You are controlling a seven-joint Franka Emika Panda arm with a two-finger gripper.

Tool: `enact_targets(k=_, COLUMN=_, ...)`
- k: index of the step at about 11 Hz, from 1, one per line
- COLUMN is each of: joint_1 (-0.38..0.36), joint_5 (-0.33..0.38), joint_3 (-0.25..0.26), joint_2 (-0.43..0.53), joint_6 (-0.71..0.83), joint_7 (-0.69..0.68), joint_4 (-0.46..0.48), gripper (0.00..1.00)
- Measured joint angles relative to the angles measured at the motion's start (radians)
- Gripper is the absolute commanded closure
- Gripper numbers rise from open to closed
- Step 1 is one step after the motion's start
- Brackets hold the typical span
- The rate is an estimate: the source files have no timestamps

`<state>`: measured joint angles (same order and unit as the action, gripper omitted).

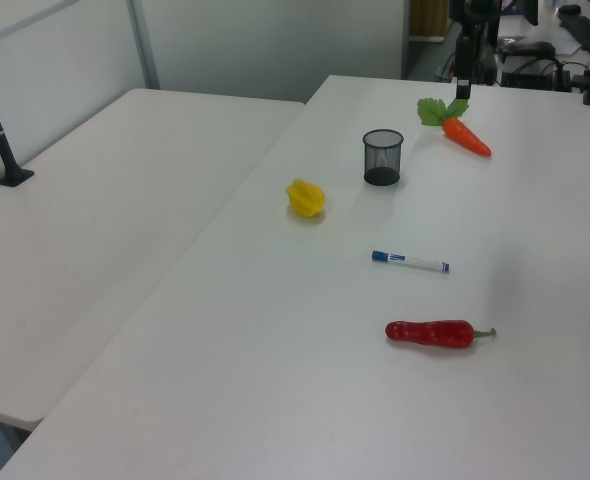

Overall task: Place marker
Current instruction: 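Move the open gripper down toward the white-and-blue marker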

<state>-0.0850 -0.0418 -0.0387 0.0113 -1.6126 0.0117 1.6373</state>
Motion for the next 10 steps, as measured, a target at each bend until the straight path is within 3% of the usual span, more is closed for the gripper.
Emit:
enact_targets(k=5, joint_1=-0.004, joint_5=0.0, joint_3=0.0, joint_2=-0.009, joint_6=0.0, joint_7=0.0, joint_4=0.0, gripper=0.0)
enact_targets(k=10, joint_1=-0.072, joint_5=0.0, joint_3=-0.001, joint_2=-0.065, joint_6=-0.072, joint_7=0.002, joint_4=0.023, gripper=0.0)
